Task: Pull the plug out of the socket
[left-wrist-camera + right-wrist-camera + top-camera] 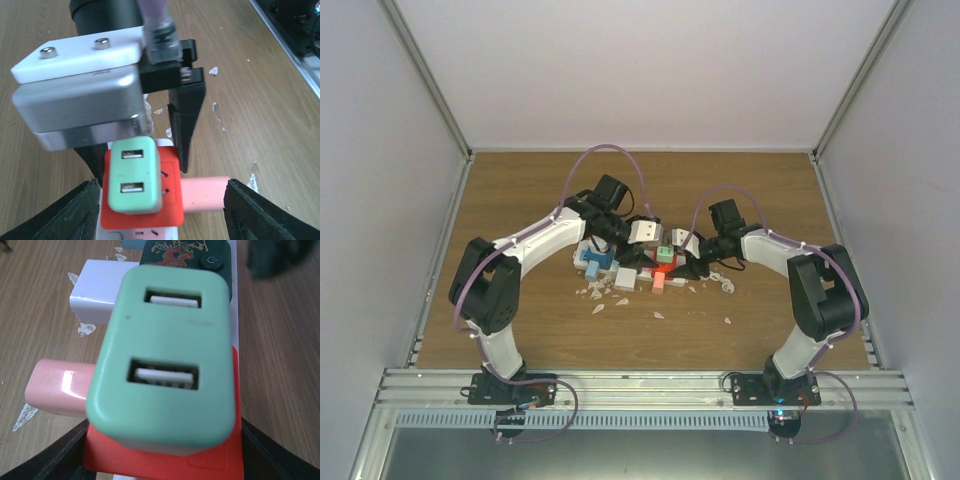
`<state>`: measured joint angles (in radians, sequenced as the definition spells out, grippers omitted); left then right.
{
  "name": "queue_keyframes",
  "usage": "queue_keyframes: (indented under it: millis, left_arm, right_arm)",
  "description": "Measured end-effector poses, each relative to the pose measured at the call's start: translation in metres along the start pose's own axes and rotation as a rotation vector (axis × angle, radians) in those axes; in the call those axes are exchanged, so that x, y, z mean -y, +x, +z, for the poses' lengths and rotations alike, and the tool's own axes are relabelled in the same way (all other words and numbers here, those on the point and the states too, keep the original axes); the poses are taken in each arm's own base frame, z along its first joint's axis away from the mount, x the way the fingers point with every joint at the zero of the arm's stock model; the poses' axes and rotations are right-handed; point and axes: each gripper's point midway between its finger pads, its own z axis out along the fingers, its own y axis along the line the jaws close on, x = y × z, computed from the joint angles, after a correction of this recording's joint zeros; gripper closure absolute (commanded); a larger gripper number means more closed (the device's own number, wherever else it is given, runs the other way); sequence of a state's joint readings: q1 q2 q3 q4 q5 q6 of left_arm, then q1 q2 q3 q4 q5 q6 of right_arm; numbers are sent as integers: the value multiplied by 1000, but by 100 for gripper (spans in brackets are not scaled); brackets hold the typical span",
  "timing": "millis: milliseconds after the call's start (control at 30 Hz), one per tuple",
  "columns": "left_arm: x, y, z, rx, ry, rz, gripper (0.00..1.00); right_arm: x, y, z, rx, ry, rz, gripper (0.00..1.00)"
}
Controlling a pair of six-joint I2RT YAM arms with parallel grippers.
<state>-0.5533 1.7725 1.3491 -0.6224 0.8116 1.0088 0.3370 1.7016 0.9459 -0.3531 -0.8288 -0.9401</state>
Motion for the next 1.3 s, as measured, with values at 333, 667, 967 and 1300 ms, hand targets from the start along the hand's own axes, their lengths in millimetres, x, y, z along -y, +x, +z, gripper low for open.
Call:
queue_keyframes:
  millis: [333, 667, 967, 1300]
  left_arm:
    - [-15, 7, 20, -3, -23, 2, 50]
    - [-17, 4, 22, 11, -27, 4, 77]
    - [-19, 5, 18, 17, -29, -11, 82]
    - [-20, 7, 14, 27, -24, -27, 83]
  right_arm:
    - [-1, 0, -1, 11, 11, -13, 69]
    - [-1, 1, -1, 20, 7, -4, 73]
    - [0, 1, -1, 34, 1, 0, 74]
    - [0, 1, 0, 43, -1, -1, 75]
